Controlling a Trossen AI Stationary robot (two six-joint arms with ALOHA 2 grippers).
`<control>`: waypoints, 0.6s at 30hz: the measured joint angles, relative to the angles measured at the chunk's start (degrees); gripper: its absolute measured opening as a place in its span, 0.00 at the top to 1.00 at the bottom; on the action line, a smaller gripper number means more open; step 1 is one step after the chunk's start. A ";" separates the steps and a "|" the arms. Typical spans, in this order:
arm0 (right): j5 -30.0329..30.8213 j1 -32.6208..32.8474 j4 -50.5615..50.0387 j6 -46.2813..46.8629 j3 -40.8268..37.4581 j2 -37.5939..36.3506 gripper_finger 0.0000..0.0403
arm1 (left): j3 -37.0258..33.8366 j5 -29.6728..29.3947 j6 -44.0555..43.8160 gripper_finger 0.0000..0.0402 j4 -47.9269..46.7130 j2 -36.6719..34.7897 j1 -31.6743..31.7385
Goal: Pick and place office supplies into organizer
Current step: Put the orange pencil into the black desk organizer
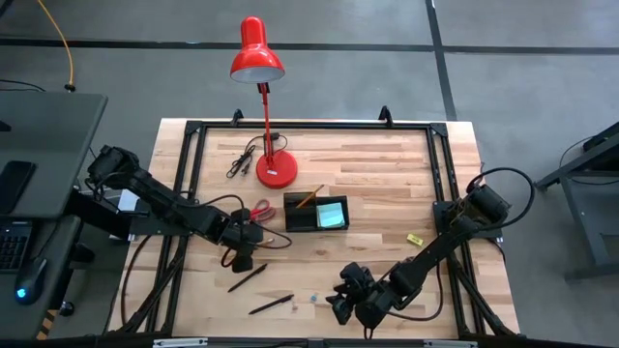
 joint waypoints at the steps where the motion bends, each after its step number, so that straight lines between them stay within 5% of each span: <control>1: 0.00 0.00 0.04 0.01 0.00 0.00 0.51 | 0.00 -0.26 0.05 0.71 -0.39 0.15 0.00; 18: 0.87 0.00 0.16 -0.21 0.02 0.00 0.51 | 0.04 1.53 -0.53 0.74 -0.28 4.68 0.02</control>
